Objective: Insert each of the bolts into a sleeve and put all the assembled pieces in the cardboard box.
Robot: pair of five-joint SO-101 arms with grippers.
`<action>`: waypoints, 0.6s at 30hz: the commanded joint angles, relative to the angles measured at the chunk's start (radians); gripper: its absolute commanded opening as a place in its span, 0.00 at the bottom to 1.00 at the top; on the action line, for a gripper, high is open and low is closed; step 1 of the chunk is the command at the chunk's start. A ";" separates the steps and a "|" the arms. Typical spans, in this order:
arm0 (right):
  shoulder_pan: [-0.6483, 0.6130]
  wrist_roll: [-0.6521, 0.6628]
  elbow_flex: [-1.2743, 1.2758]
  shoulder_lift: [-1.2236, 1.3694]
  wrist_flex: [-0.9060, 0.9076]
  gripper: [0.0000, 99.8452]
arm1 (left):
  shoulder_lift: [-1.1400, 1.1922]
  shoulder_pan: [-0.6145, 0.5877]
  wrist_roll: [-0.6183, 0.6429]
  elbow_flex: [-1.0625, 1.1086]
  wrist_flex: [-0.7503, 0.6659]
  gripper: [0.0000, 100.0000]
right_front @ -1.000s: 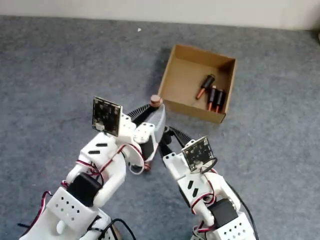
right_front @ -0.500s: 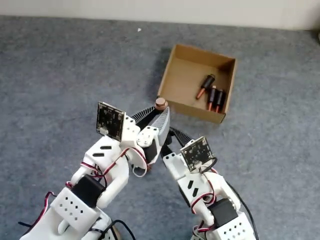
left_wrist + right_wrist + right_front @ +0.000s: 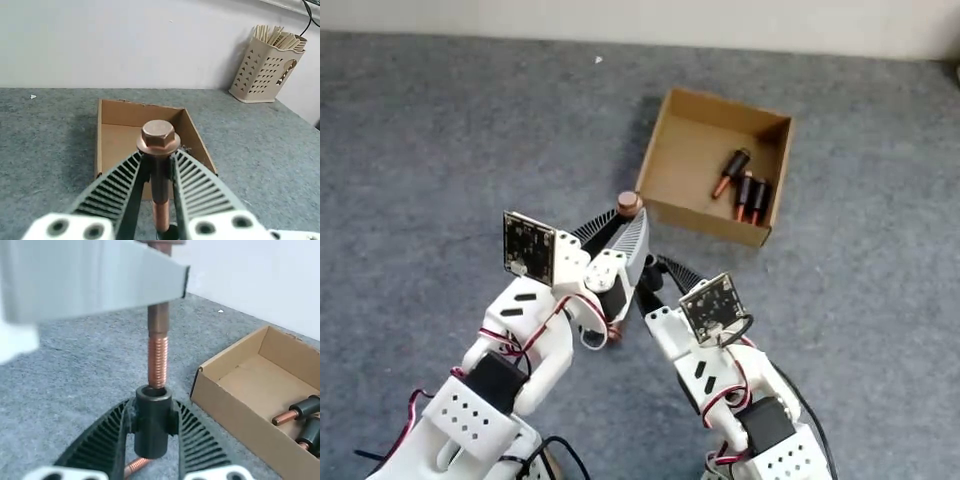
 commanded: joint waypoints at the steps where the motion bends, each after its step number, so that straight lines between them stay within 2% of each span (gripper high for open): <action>1: -0.005 0.006 0.088 -0.022 -0.041 0.00 | 0.001 0.035 -0.058 -0.001 0.020 0.01; 13: -0.002 0.006 0.094 -0.022 -0.039 0.00 | 0.001 0.054 -0.084 0.002 0.021 0.01; 18: 0.042 0.005 0.094 -0.022 -0.039 0.00 | 0.001 0.079 -0.083 -0.002 0.023 0.01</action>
